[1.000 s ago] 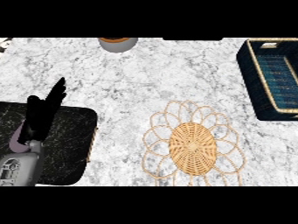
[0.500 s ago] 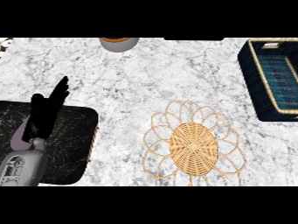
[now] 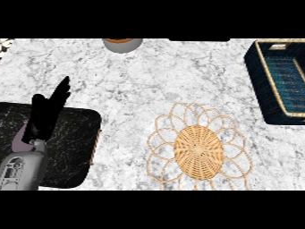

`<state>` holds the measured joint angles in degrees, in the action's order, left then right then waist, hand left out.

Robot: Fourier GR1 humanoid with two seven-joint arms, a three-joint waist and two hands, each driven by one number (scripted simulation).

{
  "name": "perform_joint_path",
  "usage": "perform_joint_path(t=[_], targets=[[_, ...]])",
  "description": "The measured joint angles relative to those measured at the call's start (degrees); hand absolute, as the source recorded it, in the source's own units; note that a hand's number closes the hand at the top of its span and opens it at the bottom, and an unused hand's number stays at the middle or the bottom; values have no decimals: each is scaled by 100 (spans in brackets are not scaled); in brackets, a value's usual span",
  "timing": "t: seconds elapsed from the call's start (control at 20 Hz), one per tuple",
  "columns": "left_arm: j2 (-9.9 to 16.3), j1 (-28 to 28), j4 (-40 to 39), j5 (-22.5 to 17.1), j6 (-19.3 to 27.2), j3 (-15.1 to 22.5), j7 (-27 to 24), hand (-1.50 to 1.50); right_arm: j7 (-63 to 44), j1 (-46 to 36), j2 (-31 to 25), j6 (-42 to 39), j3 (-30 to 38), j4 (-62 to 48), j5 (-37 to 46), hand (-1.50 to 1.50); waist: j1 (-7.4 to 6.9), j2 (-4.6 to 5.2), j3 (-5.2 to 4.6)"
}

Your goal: Pick the squash from the placemat and place it in the basket

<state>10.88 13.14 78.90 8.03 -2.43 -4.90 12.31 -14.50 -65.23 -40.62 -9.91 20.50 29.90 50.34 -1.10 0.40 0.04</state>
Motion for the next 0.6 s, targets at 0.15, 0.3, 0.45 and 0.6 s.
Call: perform_joint_path(t=[0.15, 0.3, 0.45, 0.6], targets=[[35, -24, 128, -22, -34, -19, 105, 0, 198, 123, 81, 340, 156, -120, -145, -150, -5, -3, 1], [11, -60, 220, -28, -32, -8, 159, 0, 393, 219, 121, 674, 333, -79, -328, -150, 11, -9, 2], [-12, -81, 148, 13, -18, 13, 73, 0, 578, 276, 110, 1126, 554, -48, -502, -150, 15, -5, 2], [-24, -37, 113, 28, 0, 9, 89, 0, 706, 379, -16, 1545, 798, 55, -676, -150, 43, -11, 1]])
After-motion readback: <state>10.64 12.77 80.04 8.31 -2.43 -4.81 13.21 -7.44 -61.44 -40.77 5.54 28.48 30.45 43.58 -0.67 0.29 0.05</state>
